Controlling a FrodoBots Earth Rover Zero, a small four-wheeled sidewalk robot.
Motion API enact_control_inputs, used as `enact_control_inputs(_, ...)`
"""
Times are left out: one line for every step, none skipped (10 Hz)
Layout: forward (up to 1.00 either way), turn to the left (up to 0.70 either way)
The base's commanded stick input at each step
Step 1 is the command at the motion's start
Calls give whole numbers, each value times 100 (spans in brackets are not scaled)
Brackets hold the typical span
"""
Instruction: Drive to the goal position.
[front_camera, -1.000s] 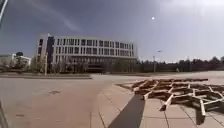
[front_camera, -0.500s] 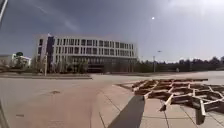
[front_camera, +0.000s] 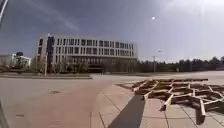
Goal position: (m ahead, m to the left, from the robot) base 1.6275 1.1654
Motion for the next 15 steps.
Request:
enact_control_inputs(5,0)
enact_control_inputs(5,0)
enact_control_inputs(5,0)
enact_control_inputs(5,0)
enact_control_inputs(5,0)
enact_control_inputs(5,0)
enact_control_inputs(5,0)
enact_control_inputs(5,0)
enact_control_inputs(5,0)
enact_control_inputs(5,0)
enact_control_inputs(4,0)
enact_control_inputs(5,0)
enact_control_inputs(5,0)
enact_control_inputs(5,0)
enact_control_inputs(5,0)
